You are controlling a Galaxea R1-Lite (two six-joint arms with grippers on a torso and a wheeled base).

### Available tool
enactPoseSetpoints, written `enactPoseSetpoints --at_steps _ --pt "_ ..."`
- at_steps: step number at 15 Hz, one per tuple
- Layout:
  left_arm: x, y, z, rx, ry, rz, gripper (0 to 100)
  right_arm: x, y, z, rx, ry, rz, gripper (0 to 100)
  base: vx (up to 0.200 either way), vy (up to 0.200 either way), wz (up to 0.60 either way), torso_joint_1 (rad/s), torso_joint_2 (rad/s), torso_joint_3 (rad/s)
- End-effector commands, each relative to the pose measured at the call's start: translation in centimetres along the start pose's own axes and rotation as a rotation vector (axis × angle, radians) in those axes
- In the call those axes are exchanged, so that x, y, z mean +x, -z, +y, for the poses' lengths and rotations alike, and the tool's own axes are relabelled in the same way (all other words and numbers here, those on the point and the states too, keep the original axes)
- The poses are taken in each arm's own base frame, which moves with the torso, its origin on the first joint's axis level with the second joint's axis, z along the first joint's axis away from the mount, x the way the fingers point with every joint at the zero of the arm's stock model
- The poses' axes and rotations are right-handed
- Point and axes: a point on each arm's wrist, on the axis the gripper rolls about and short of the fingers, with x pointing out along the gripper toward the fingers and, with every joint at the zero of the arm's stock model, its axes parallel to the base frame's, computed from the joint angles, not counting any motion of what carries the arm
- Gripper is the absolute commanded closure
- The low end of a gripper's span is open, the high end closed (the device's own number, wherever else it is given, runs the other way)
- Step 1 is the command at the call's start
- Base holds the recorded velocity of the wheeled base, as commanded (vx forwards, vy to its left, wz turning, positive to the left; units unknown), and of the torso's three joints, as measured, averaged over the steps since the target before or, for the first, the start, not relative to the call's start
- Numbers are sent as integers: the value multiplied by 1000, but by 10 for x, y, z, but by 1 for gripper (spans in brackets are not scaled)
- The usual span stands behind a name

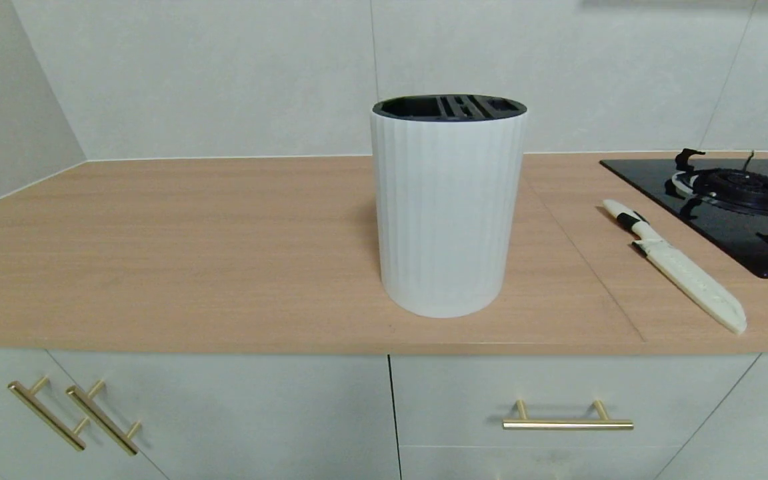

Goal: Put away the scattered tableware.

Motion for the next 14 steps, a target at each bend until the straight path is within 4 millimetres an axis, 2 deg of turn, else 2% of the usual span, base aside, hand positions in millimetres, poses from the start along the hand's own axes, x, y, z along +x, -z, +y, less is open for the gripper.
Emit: enactPoseSetpoints --at_steps 1,14 --pt "0 0 0 -1 -1 1 0 0 0 0 -1 -1 1 0 0 0 0 168 -456 -290" --pt "0 0 0 -1 -1 -1 0 0 0 0 -1 -1 1 0 0 0 0 208 -488 -284"
